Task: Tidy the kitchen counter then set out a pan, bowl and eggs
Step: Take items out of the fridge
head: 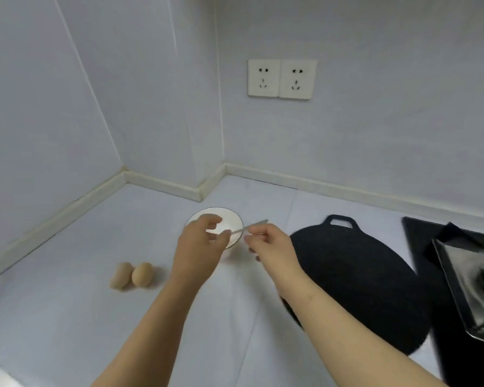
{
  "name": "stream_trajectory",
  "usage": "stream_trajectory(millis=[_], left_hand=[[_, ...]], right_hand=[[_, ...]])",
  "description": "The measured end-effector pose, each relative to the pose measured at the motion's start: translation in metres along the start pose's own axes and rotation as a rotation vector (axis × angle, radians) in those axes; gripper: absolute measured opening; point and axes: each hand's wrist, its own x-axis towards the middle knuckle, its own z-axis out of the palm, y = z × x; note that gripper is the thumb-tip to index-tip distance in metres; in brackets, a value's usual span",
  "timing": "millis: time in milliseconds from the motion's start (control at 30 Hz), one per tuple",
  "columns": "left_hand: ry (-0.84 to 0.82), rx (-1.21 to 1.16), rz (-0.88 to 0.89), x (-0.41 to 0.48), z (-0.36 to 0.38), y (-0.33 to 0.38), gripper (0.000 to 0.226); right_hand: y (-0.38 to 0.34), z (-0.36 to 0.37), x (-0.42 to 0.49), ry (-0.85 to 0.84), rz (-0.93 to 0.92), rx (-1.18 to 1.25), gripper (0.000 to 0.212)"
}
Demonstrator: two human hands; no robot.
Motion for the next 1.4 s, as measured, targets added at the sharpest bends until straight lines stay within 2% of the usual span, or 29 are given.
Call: stream_trajectory(millis=[133, 233, 333, 500, 667, 900, 1167, 1400], left_hand=[[-0.117, -0.035, 0.103, -0.031, 0.050, 0.052, 0.027], [-0.252, -0.077, 0.192, -0.069, 0.098, 0.103, 0.023], [-0.408, -0.126, 0.308, -0.120, 0.146, 0.152, 0.022], [-0.644, -0.239, 0.443, -0.245, 0.225, 0.238, 0.026], [-0.916, -0.346, 0.562, -0.410, 0.300, 0.326, 0.028], [-1.317, -0.419, 0.714, -0.602, 0.368, 0.418, 0.027], [-1.577, -0.503, 0.933, -0.750, 0.454, 0.509, 0.021], [-1.818, -0.570, 1.110, -0.878, 0.504, 0.607, 0.014]], right_hand=[[0.006, -0.082, -0.035, 0.217, 0.040, 0.116, 0.011], [0.009, -0.149, -0.077, 0.346, 0.032, 0.163, 0.016], [0.016, -0.219, -0.129, 0.498, 0.013, 0.202, 0.011], [0.032, -0.342, -0.257, 0.747, -0.048, 0.215, 0.010], [0.054, -0.457, -0.421, 1.088, -0.062, 0.210, 0.011], [0.080, -0.567, -0.594, 1.472, -0.046, 0.208, 0.013], [0.099, -0.679, -0.718, 1.844, -0.017, 0.090, 0.015], [0.084, -0.776, -0.820, 2.162, 0.012, -0.007, 0.015]])
